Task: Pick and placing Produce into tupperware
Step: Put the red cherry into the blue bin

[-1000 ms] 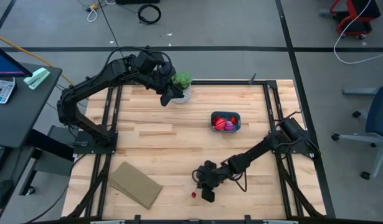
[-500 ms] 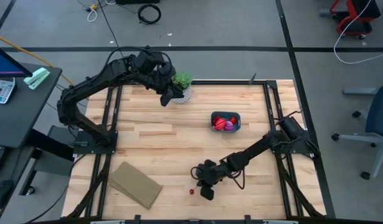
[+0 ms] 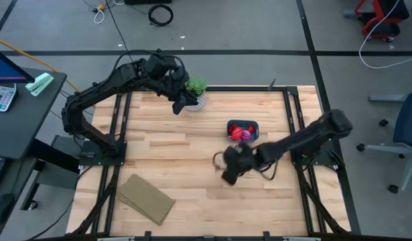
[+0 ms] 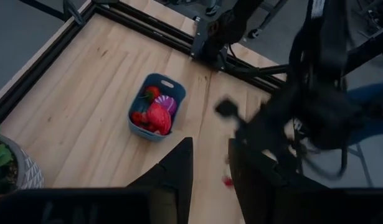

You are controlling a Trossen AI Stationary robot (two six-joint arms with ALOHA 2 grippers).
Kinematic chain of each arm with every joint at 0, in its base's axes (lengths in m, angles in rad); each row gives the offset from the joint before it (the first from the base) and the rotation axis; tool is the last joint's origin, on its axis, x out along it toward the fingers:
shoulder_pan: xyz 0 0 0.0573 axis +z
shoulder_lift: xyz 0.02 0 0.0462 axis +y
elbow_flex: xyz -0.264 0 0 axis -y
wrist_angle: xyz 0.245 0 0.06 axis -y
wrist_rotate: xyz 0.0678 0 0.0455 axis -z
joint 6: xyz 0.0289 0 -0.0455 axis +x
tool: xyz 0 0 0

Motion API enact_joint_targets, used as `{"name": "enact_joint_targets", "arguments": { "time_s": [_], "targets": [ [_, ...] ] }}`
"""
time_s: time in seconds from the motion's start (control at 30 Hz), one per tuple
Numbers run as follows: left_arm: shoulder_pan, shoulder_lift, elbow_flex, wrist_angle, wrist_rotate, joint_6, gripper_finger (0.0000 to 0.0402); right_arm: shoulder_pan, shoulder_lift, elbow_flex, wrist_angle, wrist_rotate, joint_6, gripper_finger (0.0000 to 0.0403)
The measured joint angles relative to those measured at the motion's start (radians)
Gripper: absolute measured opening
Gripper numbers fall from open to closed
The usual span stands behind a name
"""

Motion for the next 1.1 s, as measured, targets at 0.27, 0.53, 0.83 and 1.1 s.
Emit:
{"name": "enact_joint_targets", "arguments": {
  "time_s": [0.27,0.53,0.83,1.1],
  "targets": [
    [0.000,0.000,0.000,0.005,0.000,0.008,0.0107,-0.096,-0.271,0.000,-0.458,0.411,-0.003,0.0000],
    [0.000,0.000,0.000,0.006,0.000,0.008,0.0107,-0.291,-0.295,0.000,-0.688,0.380,-0.004,0.0000],
    [0.000,0.000,0.000,0.007,0.000,0.007,0.0107,-0.480,-0.165,0.000,-0.698,0.184,-0.124,0.0000],
    [0.000,0.000,0.000,0.006,0.000,0.007,0.0107,-0.508,-0.069,0.000,-0.697,0.048,-0.179,0.0000]
  ]
}}
